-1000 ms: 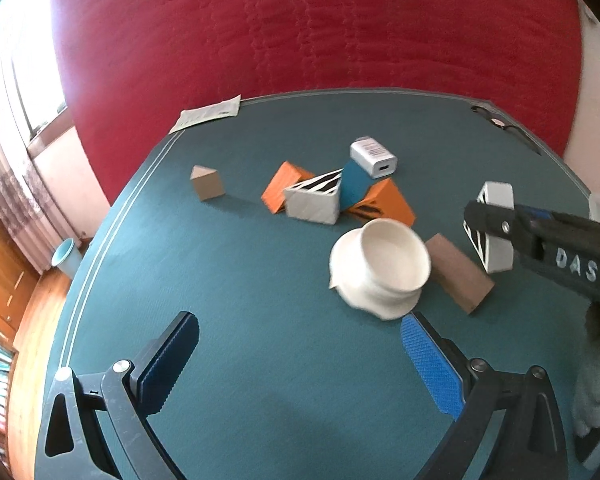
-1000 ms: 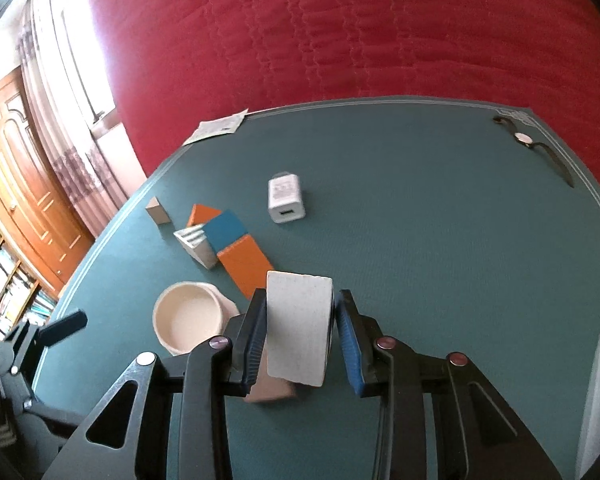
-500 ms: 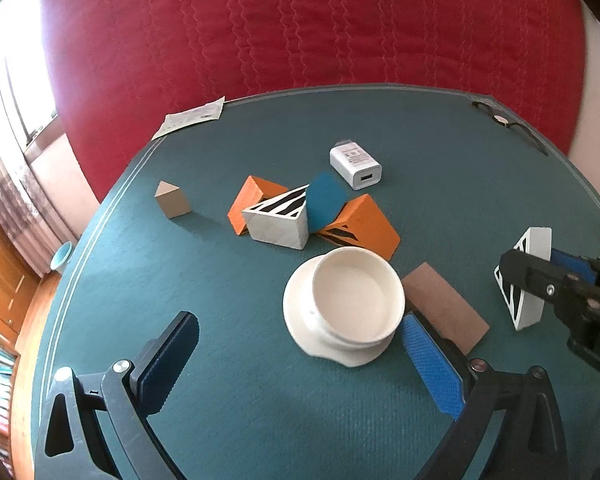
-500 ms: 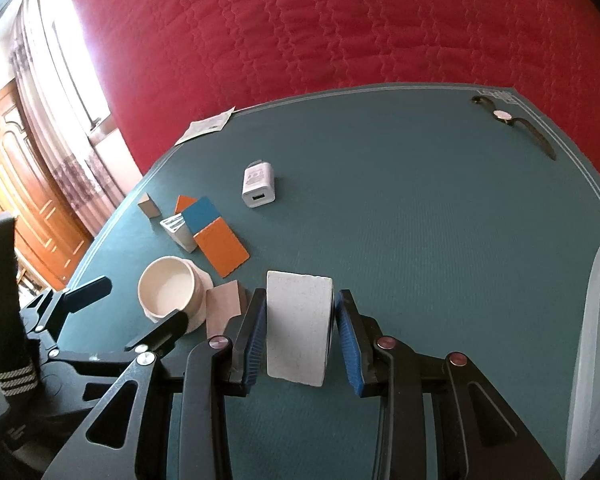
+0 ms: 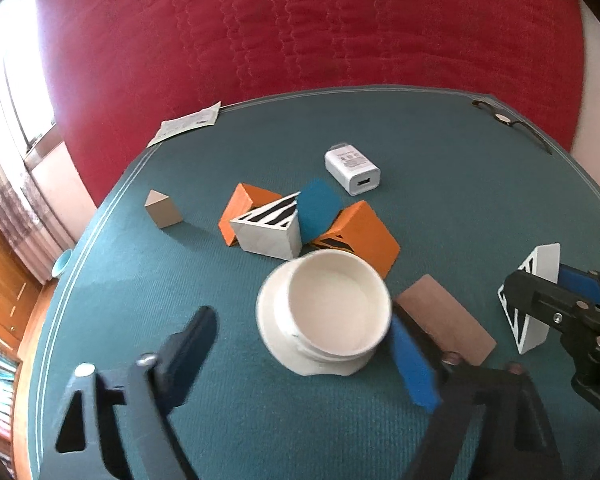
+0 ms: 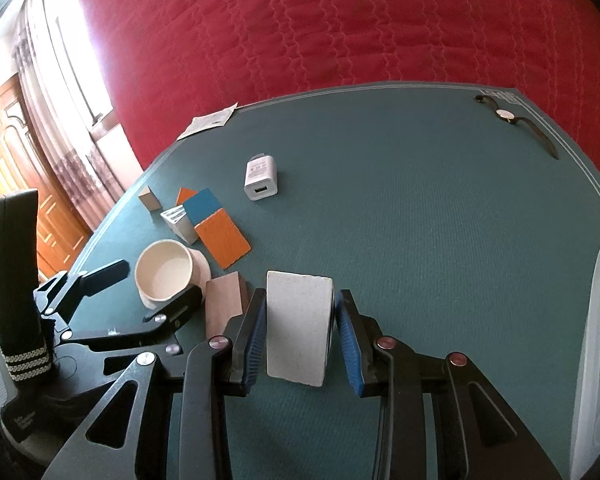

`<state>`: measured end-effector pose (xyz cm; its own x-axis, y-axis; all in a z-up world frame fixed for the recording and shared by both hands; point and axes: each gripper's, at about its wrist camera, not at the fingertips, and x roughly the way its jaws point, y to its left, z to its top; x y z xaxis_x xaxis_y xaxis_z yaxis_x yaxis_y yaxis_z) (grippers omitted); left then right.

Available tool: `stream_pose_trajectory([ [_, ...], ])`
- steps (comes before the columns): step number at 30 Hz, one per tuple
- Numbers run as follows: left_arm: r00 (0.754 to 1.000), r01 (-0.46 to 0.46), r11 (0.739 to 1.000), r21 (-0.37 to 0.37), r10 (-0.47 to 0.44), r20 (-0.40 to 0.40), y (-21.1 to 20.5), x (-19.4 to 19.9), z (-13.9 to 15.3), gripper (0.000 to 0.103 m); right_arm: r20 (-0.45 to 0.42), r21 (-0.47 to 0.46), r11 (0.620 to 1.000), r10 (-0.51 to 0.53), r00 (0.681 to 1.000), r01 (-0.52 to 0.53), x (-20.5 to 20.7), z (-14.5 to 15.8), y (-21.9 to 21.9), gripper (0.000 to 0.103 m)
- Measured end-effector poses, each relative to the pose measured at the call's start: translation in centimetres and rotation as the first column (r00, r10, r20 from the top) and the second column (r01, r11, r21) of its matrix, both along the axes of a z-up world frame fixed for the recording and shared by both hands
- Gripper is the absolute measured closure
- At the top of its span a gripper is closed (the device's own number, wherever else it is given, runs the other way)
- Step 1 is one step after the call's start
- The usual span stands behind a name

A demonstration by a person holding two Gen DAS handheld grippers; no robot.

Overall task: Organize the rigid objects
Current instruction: 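Lift the white card with the right gripper while the left gripper grasps the white bowl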

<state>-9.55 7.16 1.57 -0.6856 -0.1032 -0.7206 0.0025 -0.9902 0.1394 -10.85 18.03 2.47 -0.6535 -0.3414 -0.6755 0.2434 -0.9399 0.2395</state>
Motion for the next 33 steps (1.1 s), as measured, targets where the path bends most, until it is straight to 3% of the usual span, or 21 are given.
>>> stream_pose_trajectory([
  [3,1.000,0.019,0.999,0.032,-0.020,0.013,-0.2,-0.1,-0.2,0.044,0.004,0.003,1.000,0.000,1.000,0.000,0.0,-0.2,0.0,0.068],
  [10,0.999,0.014,0.995,0.096,-0.011,-0.033,-1.2,0.4,0.7,0.044,0.014,0.004,1.000,-0.009,1.000,0.009,-0.2,-0.5,0.0,0.068],
  [33,0.998,-0.020,0.997,0.080,0.024,-0.050,-0.7,1.3,1.5,0.044,-0.033,0.064,0.993,-0.094,0.995,0.096,1.0,1.5,1.5,0.068],
])
